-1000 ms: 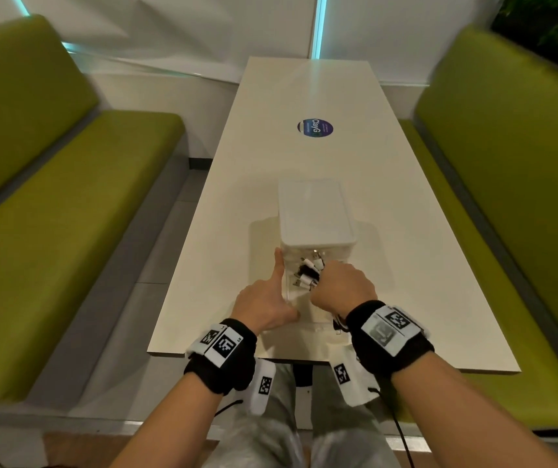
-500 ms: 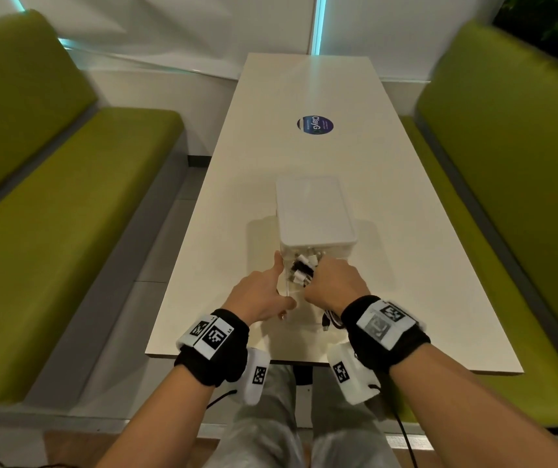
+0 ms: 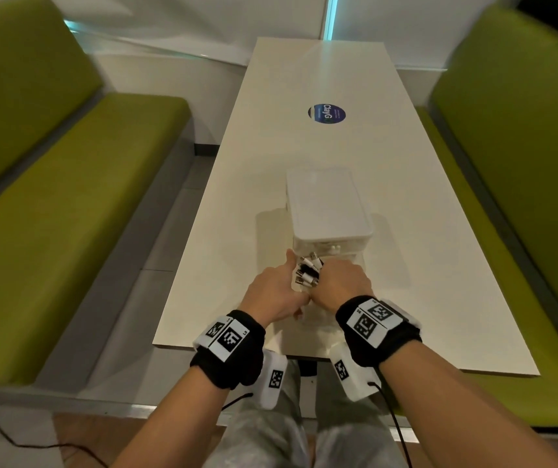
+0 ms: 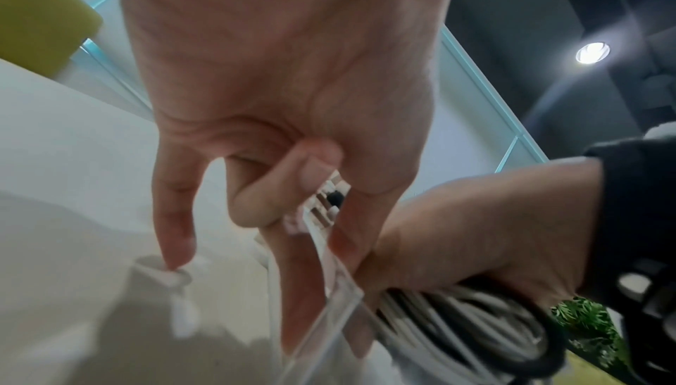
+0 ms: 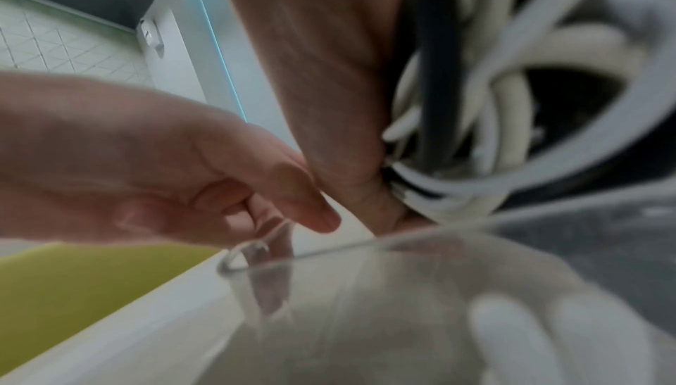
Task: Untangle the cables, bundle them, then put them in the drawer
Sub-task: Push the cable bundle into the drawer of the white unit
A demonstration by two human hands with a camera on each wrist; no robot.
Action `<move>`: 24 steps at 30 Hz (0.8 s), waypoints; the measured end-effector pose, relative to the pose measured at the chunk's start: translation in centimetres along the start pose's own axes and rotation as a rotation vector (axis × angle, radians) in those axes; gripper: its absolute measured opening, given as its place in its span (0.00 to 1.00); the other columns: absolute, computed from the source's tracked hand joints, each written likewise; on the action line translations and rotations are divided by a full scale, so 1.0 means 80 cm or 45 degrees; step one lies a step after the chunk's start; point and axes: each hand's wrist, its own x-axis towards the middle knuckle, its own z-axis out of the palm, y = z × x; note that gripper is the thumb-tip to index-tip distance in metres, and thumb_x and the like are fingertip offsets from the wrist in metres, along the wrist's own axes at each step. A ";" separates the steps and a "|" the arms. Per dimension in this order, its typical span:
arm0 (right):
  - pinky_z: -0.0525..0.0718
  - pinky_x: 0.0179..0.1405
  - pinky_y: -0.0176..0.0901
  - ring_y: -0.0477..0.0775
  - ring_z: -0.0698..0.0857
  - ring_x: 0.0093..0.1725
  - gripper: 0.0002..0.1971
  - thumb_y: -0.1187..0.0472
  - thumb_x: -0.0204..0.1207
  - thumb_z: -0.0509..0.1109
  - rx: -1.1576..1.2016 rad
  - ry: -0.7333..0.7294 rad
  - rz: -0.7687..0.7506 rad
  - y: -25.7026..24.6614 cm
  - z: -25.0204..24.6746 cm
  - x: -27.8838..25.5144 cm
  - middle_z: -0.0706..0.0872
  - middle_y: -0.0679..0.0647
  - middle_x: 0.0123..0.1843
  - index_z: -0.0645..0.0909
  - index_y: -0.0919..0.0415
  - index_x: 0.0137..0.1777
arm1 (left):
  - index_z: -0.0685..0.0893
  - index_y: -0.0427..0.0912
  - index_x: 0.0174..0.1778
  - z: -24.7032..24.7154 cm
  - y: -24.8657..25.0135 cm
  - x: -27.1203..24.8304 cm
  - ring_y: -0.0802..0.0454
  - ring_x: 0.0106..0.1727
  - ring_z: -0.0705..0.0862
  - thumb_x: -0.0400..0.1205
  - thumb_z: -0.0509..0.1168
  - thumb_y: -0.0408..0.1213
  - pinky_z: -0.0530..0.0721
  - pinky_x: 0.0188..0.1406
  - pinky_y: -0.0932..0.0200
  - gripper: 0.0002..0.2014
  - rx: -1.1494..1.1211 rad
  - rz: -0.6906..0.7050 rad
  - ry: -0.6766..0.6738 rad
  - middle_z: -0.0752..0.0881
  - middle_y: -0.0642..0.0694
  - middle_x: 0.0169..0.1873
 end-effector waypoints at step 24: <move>0.77 0.39 0.46 0.57 0.79 0.40 0.16 0.53 0.78 0.68 0.199 0.018 0.266 0.011 0.013 0.017 0.76 0.52 0.38 0.69 0.59 0.59 | 0.86 0.46 0.47 0.007 0.019 0.009 0.52 0.32 0.85 0.82 0.46 0.69 0.84 0.42 0.54 0.33 0.045 -0.060 0.065 0.91 0.47 0.34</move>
